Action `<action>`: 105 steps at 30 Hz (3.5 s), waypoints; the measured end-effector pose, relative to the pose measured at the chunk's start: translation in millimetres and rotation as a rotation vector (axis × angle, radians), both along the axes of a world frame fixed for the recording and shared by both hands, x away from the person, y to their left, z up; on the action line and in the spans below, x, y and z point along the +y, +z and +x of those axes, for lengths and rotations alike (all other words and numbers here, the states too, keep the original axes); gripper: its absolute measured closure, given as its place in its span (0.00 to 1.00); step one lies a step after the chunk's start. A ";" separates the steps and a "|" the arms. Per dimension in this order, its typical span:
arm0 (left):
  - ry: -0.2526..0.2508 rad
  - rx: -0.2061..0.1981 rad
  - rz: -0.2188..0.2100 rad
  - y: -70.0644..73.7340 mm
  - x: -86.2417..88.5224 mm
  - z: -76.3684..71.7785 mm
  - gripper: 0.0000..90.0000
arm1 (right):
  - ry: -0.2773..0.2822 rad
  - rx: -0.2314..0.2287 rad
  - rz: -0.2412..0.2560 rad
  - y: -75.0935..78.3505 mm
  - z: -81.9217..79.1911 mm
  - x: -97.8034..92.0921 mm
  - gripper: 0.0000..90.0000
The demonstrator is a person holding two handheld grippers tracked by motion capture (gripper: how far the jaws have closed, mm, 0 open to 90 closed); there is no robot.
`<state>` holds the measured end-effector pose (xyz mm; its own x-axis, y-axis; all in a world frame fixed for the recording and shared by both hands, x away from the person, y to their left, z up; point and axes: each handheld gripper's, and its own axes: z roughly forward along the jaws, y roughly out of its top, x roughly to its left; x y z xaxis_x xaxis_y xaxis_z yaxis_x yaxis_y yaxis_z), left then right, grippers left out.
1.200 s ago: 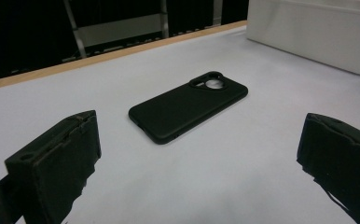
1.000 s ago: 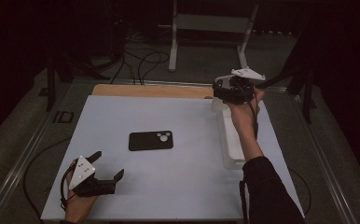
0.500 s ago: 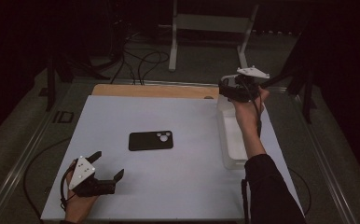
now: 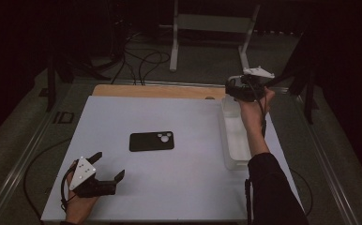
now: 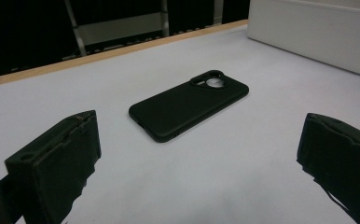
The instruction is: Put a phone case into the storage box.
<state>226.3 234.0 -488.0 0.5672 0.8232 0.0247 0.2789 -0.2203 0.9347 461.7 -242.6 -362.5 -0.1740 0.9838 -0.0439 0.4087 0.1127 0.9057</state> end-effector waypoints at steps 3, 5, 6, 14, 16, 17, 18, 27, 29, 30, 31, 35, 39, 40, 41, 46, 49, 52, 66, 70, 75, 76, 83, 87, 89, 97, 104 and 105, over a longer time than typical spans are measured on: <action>0.001 0.000 -0.001 0.0 0.1 -0.1 0.00 | -0.004 0.003 -0.002 -1.3 1.3 -1.2 0.19; 0.001 -0.001 -0.001 0.0 0.0 -0.1 0.00 | -0.011 0.007 -0.004 -3.4 3.0 -2.3 0.19; 0.001 -0.001 0.000 0.0 0.0 -0.2 0.00 | -0.015 0.011 -0.005 -4.6 3.7 -2.7 0.19; 0.000 -0.001 0.001 -0.1 0.3 -0.3 0.00 | -0.030 0.033 -0.006 -12.7 9.0 -6.1 0.19; 0.000 -0.001 0.001 -0.1 0.4 -0.4 0.00 | -0.035 0.041 -0.001 -16.5 10.7 -6.8 0.19; 0.000 -0.001 0.001 -0.1 0.3 -0.4 0.00 | -0.036 0.043 -0.004 -17.9 11.3 -7.2 0.19; 0.001 -0.001 0.001 -0.2 0.1 -0.4 0.00 | -0.037 0.047 -0.002 -19.7 12.0 -7.4 0.19; 0.001 -0.001 0.000 -0.2 0.2 -0.8 0.00 | -0.046 0.075 0.006 -32.8 17.6 -8.4 0.19; 0.001 -0.001 0.001 -0.1 0.4 -0.9 0.00 | -0.048 0.084 0.008 -36.2 18.5 -8.1 0.19; 0.001 -0.001 0.001 -0.1 0.3 -1.0 0.00 | -0.048 0.087 0.006 -38.4 19.2 -8.3 0.19; 0.001 -0.001 0.000 -0.1 0.3 -1.0 0.00 | -0.049 0.090 0.010 -39.8 19.5 -8.1 0.18; 0.001 -0.002 0.001 -0.2 0.2 -1.1 0.00 | -0.052 0.102 0.012 -46.6 21.2 -8.2 0.18; 0.001 -0.002 0.001 -0.3 0.0 -1.0 0.00 | -0.059 0.116 0.017 -53.1 22.5 -9.1 0.18; 0.001 -0.001 0.002 -0.4 0.0 -1.0 0.00 | -0.061 0.119 0.021 -54.9 23.0 -9.5 0.18; 0.000 -0.002 0.002 -0.4 -0.1 -1.1 0.00 | -0.061 0.122 0.024 -55.8 23.1 -9.5 0.18; 0.000 -0.002 0.001 -0.5 -0.1 -1.1 0.00 | -0.063 0.130 0.024 -60.9 24.8 -9.3 0.18; -0.001 -0.002 0.003 -0.6 -0.4 -1.2 0.00 | -0.063 0.141 0.019 -64.6 26.3 -9.5 0.18; 0.000 -0.001 0.003 -0.6 -0.3 -1.2 0.00 | -0.068 0.149 0.017 -68.7 27.8 -8.8 0.18; -0.001 0.001 0.004 -1.0 -0.4 -1.2 0.00 | -0.090 0.165 -0.002 -79.7 32.7 -6.2 0.18; -0.002 0.002 0.005 -1.1 -0.6 -1.2 0.00 | -0.099 0.162 0.006 -80.6 33.7 -6.3 0.18; -0.002 0.002 0.004 -1.2 -0.5 -1.2 0.00 | -0.092 0.171 0.011 -81.4 36.3 -6.2 0.16; -0.001 0.002 0.004 -1.2 -0.4 -1.2 0.00 | -0.082 0.182 0.020 -82.2 37.2 -6.4 0.15; 0.000 0.001 0.003 -1.0 0.3 -1.4 0.00 | -0.092 0.192 0.037 -83.0 39.6 -7.1 0.11; 0.001 0.000 0.003 -1.0 0.5 -1.4 0.00 | -0.091 0.174 0.032 -80.2 38.0 -7.8 0.11; 0.000 0.000 0.003 -1.0 0.4 -1.5 0.00 | -0.089 0.158 0.037 -76.7 36.5 -8.6 0.11; -0.002 0.001 0.005 -1.1 -0.1 -1.5 0.00 | -0.072 0.129 0.041 -65.7 28.7 -11.0 0.11; -0.005 0.001 0.008 -1.2 -1.0 -1.6 0.00 | 0.000 0.128 0.050 -57.7 18.4 -7.5 0.11; -0.006 0.001 0.008 -1.2 -1.0 -1.6 0.00 | 0.013 0.125 0.046 -56.2 16.4 -5.9 0.11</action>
<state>224.8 233.0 -489.2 0.5718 0.8198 0.0306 0.2785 -0.2291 0.9327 478.2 -248.5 -418.7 -0.1882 0.9818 0.0244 0.5175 0.0780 0.8521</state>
